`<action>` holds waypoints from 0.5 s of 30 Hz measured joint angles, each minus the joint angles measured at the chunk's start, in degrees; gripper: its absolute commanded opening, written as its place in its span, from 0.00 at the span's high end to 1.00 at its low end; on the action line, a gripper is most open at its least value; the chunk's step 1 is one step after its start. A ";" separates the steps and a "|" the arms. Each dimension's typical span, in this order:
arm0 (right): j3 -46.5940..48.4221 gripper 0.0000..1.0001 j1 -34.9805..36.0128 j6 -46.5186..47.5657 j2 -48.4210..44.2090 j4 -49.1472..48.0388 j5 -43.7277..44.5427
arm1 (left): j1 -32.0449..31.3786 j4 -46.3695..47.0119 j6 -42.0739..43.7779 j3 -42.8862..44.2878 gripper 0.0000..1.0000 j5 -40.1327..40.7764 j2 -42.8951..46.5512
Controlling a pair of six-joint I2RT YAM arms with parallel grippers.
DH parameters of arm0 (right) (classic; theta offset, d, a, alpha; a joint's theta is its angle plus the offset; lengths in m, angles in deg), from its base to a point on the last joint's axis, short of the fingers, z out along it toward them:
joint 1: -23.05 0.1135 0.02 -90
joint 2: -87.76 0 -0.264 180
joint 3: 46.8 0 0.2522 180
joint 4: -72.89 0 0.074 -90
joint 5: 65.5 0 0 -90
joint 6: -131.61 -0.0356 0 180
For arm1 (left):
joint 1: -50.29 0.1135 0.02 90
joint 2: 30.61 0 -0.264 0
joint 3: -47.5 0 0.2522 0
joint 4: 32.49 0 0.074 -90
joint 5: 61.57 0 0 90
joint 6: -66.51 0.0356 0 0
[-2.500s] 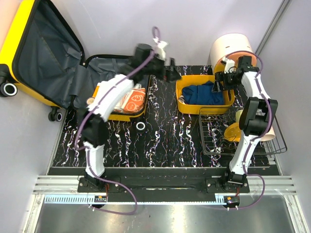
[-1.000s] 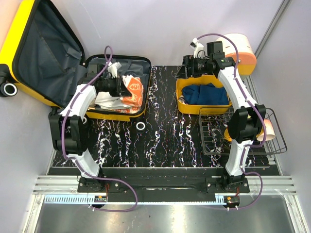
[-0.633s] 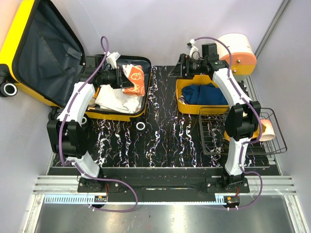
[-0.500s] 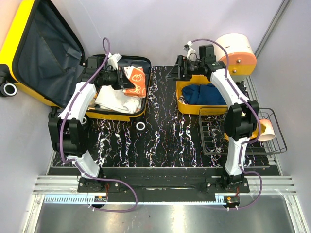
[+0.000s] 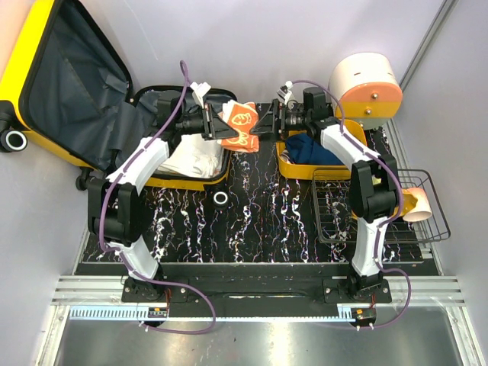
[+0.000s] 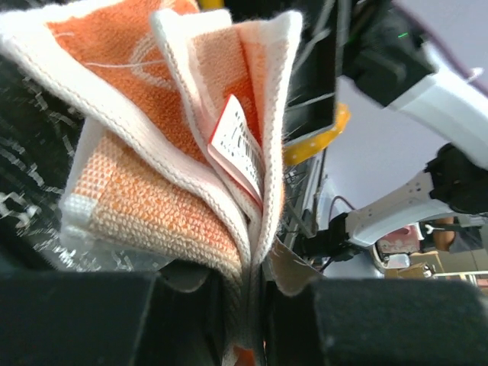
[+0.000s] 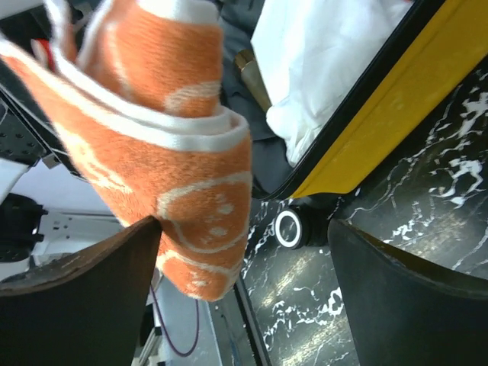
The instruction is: Open, take out, and arrange the luggage
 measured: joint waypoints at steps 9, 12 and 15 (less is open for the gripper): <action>-8.15 0.23 0.00 -18.91 -0.39 -24.04 -6.47 | -3.50 17.25 -12.20 -1.88 0.91 -3.45 -1.40; -9.22 0.17 -0.07 -23.91 -0.87 -29.29 -7.50 | -3.61 17.73 -12.76 -1.88 0.90 -3.34 -1.81; -11.56 0.00 -0.20 -27.80 -2.73 -32.41 -8.74 | -3.61 17.59 -12.74 -1.88 0.90 -3.26 -2.14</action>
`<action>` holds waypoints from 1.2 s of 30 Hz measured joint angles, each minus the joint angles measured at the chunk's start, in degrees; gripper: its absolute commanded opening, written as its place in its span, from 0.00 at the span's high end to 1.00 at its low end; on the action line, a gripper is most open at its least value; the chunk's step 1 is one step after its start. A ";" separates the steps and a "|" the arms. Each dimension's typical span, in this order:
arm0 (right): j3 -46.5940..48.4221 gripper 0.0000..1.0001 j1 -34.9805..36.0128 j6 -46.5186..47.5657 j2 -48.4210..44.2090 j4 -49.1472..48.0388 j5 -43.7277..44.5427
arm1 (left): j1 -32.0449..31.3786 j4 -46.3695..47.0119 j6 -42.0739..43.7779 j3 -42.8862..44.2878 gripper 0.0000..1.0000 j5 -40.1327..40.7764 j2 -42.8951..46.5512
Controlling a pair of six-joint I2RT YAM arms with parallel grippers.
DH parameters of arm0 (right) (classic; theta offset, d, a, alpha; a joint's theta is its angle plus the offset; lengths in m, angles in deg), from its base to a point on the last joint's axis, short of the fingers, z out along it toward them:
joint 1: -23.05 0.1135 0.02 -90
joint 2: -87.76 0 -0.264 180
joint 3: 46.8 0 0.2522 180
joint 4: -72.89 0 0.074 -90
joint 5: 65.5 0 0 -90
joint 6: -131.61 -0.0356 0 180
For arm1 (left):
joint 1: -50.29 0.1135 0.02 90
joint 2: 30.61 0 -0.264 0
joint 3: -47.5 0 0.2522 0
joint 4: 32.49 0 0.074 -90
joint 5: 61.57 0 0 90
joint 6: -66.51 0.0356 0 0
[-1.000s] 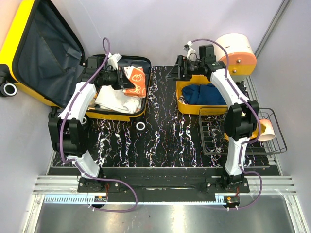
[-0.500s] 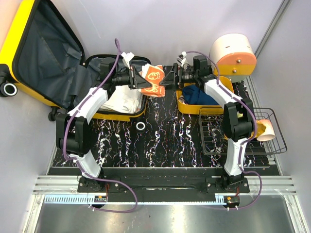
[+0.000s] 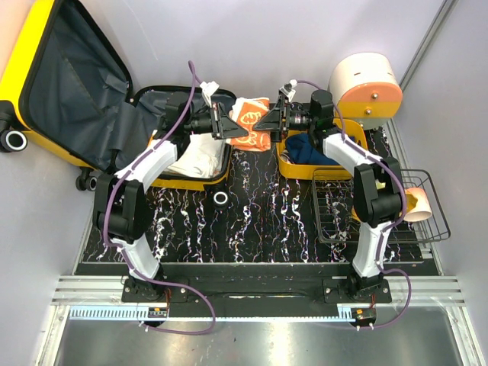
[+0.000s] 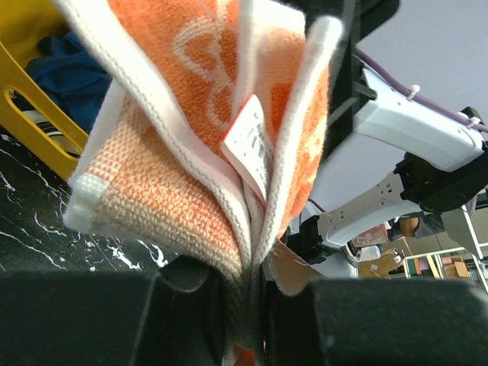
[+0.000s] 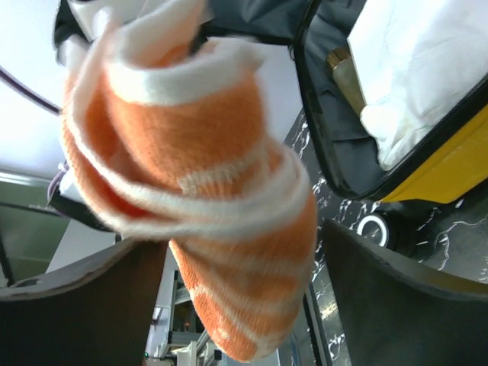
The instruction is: Open, take out, and arrange the luggage
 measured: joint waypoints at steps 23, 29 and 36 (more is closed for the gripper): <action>0.28 1.00 -6.86 17.42 -6.54 21.29 0.09 | -0.81 -14.16 11.65 0.17 0.13 4.17 -0.81; 7.02 1.00 -16.83 29.09 -5.11 36.41 0.20 | 2.93 -25.97 21.86 0.90 0.11 6.12 0.96; 15.52 1.00 -15.74 43.06 3.30 51.49 0.15 | 4.59 -32.87 28.68 1.01 0.11 7.65 3.10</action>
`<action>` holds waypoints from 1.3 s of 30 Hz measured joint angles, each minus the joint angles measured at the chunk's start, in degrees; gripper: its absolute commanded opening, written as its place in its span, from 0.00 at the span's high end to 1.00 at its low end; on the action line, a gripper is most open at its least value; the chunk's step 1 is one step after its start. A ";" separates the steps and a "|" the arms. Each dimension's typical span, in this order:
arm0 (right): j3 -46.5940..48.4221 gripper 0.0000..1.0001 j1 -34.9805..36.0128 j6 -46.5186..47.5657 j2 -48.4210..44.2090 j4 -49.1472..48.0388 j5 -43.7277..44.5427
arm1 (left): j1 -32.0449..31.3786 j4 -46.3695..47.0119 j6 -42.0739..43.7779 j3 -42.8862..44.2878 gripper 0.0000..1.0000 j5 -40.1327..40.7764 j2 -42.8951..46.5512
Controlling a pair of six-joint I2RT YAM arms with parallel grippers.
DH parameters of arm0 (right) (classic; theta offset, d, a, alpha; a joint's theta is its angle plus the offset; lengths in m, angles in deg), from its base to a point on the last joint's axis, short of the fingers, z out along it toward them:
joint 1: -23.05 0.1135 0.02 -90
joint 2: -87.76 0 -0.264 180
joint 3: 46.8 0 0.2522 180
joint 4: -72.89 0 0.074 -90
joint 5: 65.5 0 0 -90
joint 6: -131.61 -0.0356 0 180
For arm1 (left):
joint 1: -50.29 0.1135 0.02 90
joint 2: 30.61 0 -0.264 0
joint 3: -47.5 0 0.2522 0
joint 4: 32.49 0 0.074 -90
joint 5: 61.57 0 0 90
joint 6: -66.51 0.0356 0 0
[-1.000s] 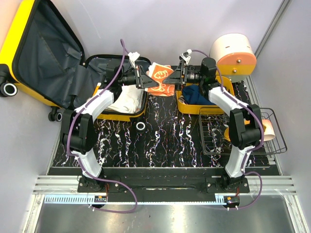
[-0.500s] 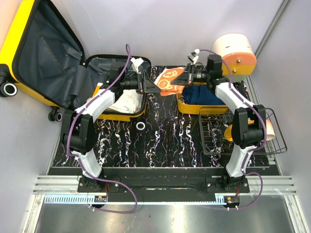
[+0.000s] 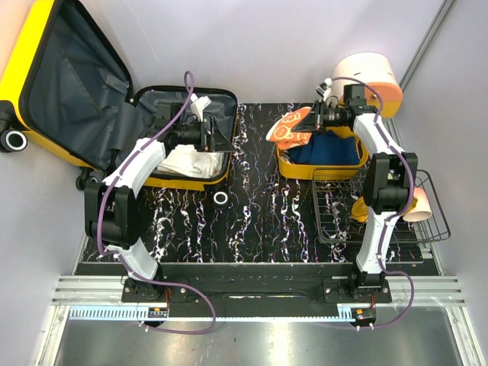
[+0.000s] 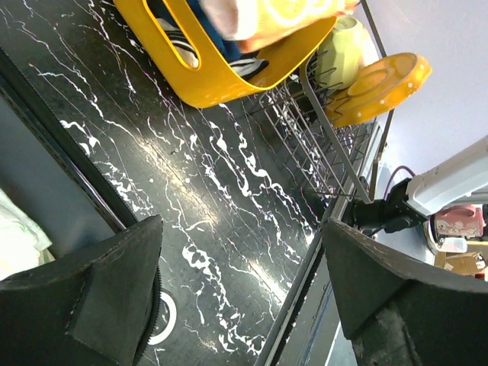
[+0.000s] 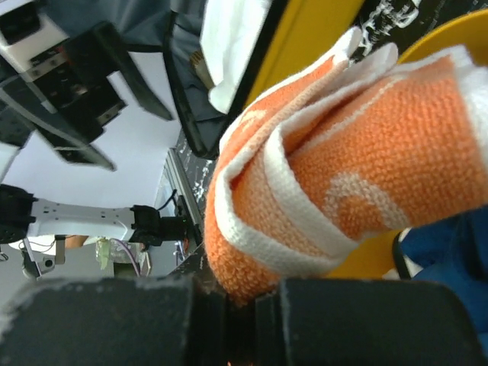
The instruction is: Open, take out, and arrange the luggage
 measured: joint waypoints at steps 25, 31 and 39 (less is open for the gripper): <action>15.32 0.19 0.59 26.73 16.70 29.09 23.12 | 10.36 -17.16 13.44 0.02 0.02 11.96 5.81; 17.14 0.00 0.79 25.49 12.13 30.16 31.17 | 15.98 -22.80 20.70 2.97 0.01 19.41 6.14; 20.63 0.00 4.07 22.08 5.60 27.10 37.79 | 23.54 -29.14 30.67 18.12 0.15 21.57 -6.08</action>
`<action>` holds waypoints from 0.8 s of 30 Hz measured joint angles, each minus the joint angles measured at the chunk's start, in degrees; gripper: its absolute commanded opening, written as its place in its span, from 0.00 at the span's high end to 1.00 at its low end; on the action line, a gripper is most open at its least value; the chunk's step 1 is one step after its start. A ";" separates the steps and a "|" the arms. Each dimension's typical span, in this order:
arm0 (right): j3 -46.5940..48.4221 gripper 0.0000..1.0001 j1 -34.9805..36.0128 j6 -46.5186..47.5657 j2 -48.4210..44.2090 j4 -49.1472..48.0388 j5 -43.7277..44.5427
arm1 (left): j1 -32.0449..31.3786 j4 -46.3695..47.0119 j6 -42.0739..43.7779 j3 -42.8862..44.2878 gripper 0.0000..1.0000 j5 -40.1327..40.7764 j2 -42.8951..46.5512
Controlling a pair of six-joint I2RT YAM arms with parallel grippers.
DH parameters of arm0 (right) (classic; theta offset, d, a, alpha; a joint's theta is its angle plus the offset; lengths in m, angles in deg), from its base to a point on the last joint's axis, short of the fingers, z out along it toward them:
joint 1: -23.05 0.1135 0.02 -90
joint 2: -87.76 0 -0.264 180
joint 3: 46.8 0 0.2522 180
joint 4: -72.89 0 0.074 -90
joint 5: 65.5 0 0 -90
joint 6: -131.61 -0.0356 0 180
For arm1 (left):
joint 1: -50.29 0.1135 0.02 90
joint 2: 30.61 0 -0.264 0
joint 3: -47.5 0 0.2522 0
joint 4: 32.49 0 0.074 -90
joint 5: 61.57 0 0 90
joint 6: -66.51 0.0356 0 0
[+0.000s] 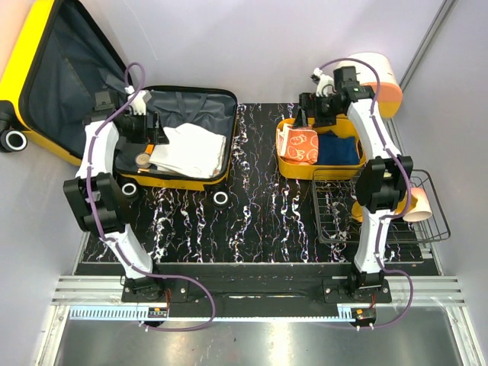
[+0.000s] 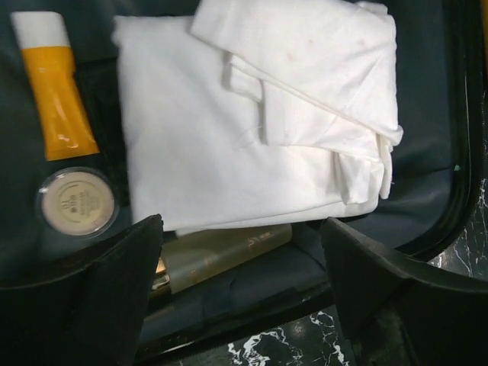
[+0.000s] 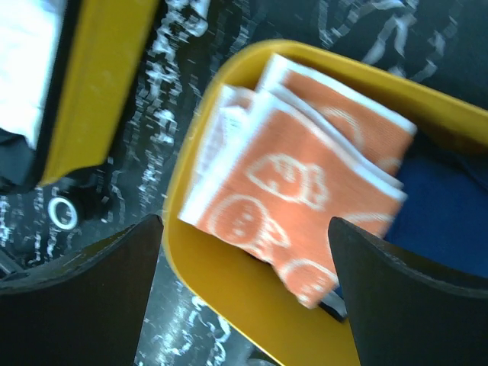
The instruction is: Open, take out, and arrange the luggage
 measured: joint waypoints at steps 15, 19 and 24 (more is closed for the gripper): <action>8.66 0.05 16.83 -19.78 3.56 -11.78 -4.74 | -26.10 12.17 -8.90 -10.38 0.24 9.88 -0.66; 9.73 0.04 17.22 -22.43 6.19 -12.76 -2.05 | -29.27 16.13 -12.61 -11.41 0.20 16.63 -1.79; 9.75 0.04 17.22 -23.63 7.19 -12.83 1.79 | -30.91 21.24 -14.84 -13.29 0.31 24.96 -6.10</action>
